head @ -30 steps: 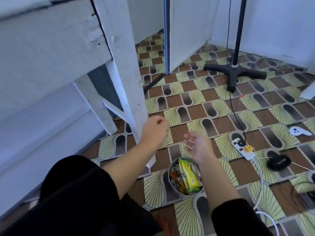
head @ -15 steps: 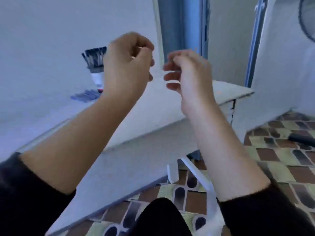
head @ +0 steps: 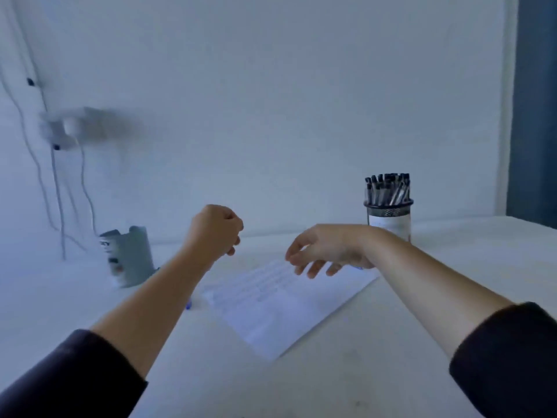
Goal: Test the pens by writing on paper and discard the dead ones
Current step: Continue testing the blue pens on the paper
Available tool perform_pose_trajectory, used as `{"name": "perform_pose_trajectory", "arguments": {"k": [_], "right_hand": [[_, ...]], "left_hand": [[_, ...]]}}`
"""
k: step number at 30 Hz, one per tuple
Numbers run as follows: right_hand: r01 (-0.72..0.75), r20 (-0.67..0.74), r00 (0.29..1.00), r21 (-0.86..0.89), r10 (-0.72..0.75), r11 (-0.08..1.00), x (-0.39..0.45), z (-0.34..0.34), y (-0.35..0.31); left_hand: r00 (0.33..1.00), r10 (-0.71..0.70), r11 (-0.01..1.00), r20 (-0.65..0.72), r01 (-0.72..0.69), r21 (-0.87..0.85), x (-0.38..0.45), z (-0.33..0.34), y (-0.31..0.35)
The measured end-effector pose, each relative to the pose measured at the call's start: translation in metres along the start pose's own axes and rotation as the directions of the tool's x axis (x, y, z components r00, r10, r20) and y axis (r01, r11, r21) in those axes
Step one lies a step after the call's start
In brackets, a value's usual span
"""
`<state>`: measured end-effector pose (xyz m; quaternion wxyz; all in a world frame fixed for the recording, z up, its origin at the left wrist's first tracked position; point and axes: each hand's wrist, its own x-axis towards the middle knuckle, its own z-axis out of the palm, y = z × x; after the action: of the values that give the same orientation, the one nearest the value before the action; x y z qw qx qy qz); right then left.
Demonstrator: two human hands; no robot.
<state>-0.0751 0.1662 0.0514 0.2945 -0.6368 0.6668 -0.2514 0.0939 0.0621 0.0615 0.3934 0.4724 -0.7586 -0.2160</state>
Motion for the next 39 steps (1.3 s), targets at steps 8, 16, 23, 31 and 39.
{"name": "perform_pose_trajectory", "arguments": {"k": [8,16,23,31,39], "right_hand": [[0.037,-0.246,0.966,-0.166,-0.078,0.985,0.045,0.038,0.049],[0.01,-0.197,0.98,-0.161,-0.042,0.987,0.038,0.036,0.05],[0.004,-0.16,0.986,-0.194,-0.035,0.981,0.041,0.036,0.052],[-0.091,-0.146,0.987,-0.162,0.067,0.983,0.048,0.031,0.038],[-0.126,-0.068,0.992,-0.322,0.11,0.938,0.031,0.034,0.041]], "left_hand": [[0.846,-0.446,0.605,0.291,0.045,0.795,0.041,-0.03,-0.039],[0.842,-0.456,0.381,0.288,-0.108,0.918,0.041,0.002,-0.056],[0.996,-0.076,0.968,-0.055,0.087,0.236,0.067,0.007,-0.062],[0.769,0.609,0.699,-0.195,-0.405,0.589,0.037,0.039,-0.075],[0.717,0.682,0.644,-0.143,-0.497,0.582,0.026,0.061,-0.078]]}}
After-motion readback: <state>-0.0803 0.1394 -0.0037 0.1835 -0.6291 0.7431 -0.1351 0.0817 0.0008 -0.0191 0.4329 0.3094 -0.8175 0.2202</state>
